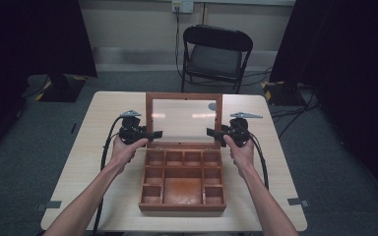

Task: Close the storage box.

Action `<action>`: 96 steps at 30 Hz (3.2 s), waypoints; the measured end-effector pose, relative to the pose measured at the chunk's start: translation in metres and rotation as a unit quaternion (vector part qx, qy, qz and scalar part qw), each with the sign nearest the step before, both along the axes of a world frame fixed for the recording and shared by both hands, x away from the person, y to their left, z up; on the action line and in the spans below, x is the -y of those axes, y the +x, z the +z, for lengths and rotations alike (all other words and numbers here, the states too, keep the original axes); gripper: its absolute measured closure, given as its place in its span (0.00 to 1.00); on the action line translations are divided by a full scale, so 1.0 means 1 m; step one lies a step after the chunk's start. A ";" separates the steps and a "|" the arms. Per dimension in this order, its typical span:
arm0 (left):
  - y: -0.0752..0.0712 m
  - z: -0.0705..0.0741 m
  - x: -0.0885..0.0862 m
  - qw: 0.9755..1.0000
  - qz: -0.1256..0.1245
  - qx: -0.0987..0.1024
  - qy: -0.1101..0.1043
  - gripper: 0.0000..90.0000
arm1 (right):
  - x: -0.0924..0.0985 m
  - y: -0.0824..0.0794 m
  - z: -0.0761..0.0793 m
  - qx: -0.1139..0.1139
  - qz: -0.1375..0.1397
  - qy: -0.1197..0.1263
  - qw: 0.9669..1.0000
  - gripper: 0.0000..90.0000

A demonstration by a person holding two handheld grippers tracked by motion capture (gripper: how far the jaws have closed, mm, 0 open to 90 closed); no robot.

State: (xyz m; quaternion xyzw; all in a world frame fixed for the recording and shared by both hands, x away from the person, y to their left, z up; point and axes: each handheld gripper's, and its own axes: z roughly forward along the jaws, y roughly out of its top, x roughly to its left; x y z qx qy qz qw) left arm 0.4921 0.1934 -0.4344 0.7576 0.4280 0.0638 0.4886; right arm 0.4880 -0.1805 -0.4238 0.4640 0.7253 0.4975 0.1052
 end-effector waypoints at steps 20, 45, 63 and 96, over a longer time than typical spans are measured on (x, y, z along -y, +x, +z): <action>-0.010 0.012 -0.008 1.000 -0.010 0.018 -0.010 0.46 | 0.007 -0.011 0.010 0.021 0.002 0.004 1.000 0.59; -0.022 0.025 -0.012 0.999 -0.038 0.036 0.000 0.59 | 0.010 -0.025 0.018 0.013 0.021 0.012 1.000 0.57; -0.049 0.027 -0.011 0.998 -0.031 0.057 0.006 0.52 | 0.012 -0.047 0.030 -0.008 0.037 0.013 0.999 0.49; -0.077 0.026 -0.016 0.999 -0.020 0.047 0.000 0.26 | 0.020 -0.076 0.028 -0.013 0.055 0.001 0.998 0.36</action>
